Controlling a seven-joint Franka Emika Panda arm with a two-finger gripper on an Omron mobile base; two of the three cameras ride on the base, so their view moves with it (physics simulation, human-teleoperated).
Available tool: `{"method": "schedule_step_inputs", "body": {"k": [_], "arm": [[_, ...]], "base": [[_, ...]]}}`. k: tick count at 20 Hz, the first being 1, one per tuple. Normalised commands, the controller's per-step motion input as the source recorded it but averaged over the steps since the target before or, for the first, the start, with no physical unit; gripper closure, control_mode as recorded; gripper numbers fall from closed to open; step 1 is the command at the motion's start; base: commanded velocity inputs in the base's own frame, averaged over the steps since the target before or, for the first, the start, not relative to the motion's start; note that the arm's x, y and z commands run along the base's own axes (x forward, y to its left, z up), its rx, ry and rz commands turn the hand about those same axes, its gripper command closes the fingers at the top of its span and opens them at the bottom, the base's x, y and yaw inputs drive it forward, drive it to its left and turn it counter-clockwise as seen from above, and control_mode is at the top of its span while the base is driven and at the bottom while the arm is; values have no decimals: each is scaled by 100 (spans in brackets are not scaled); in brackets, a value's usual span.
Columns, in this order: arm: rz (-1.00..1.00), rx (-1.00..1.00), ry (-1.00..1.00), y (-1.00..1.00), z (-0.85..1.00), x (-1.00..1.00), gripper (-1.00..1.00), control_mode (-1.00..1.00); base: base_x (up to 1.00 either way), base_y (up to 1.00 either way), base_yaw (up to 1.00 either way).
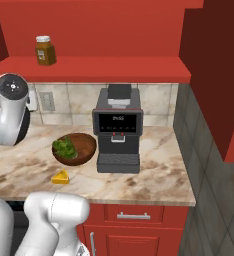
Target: Pick the cheese from the fridge and the cheese grater from the cabinet and place them next to the salad bowl.
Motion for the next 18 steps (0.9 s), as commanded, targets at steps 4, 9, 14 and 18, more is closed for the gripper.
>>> {"method": "schedule_step_inputs", "body": {"k": [4, 9, 14, 18], "arm": [[6, -6, 19, 60, -42, 15, 100, -100], [0, -4, 7, 51, -21, 18, 100, -100], [-11, 0, 0, 7, -13, 4, 100, -100], [-17, 0, 0, 0, -21, 6, 100, -100]], "base": [[0, 0, 0], [0, 0, 0], [0, 0, 0], [0, 0, 0]]}}
